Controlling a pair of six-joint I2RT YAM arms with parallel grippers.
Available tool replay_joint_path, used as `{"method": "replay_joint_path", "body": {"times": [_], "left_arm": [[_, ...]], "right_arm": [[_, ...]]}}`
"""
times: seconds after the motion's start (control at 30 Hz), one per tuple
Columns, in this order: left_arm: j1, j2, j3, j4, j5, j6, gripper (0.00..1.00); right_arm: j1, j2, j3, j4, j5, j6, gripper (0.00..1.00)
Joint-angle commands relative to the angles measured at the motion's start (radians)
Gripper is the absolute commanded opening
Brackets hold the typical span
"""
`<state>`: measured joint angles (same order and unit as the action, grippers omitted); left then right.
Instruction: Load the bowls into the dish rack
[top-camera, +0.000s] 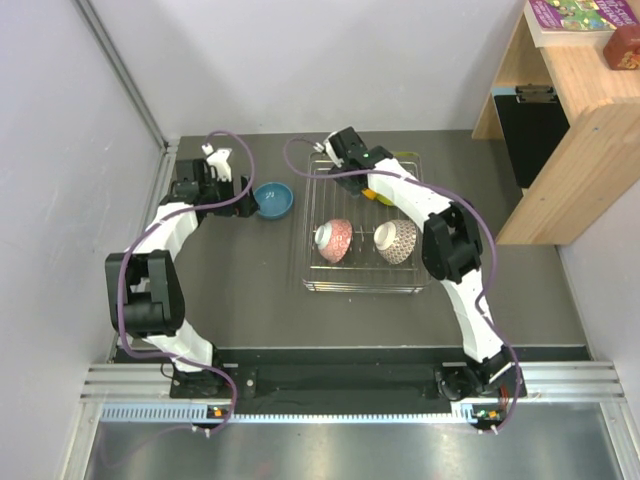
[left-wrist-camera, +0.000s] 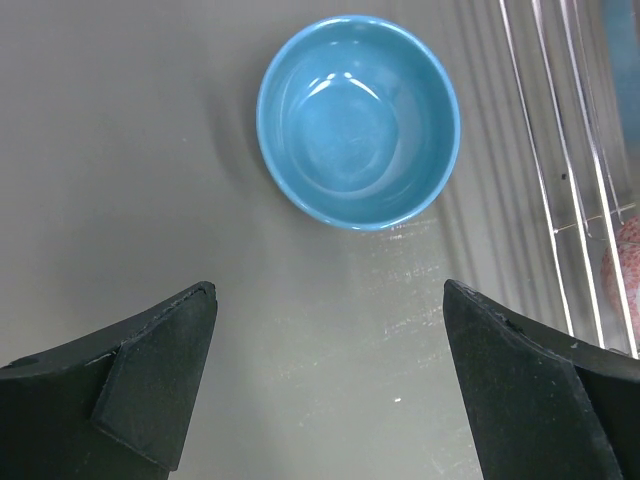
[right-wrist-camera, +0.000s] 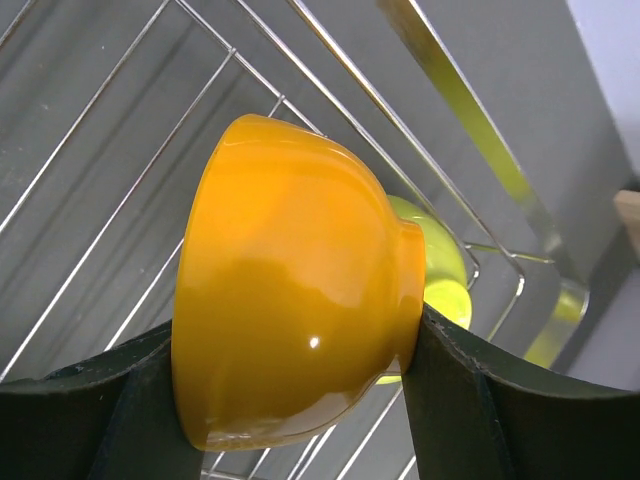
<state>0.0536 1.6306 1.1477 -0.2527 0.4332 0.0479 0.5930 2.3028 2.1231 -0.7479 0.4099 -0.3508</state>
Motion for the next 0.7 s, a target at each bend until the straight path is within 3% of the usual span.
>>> {"method": "replay_joint_path", "body": {"times": [0.0, 0.57, 0.67], "left_arm": [[0.006, -0.054, -0.016, 0.058, 0.033, -0.016, 0.99], [0.014, -0.064, -0.028, 0.064, 0.053, -0.025, 0.99], [0.015, -0.064, -0.029, 0.066, 0.053, -0.026, 0.99]], "right_arm": [[0.042, 0.015, 0.070, 0.058, 0.089, -0.089, 0.00], [0.120, 0.070, 0.043, 0.221, 0.171, -0.279, 0.00], [0.136, 0.070, 0.017, 0.261, 0.196, -0.327, 0.10]]}}
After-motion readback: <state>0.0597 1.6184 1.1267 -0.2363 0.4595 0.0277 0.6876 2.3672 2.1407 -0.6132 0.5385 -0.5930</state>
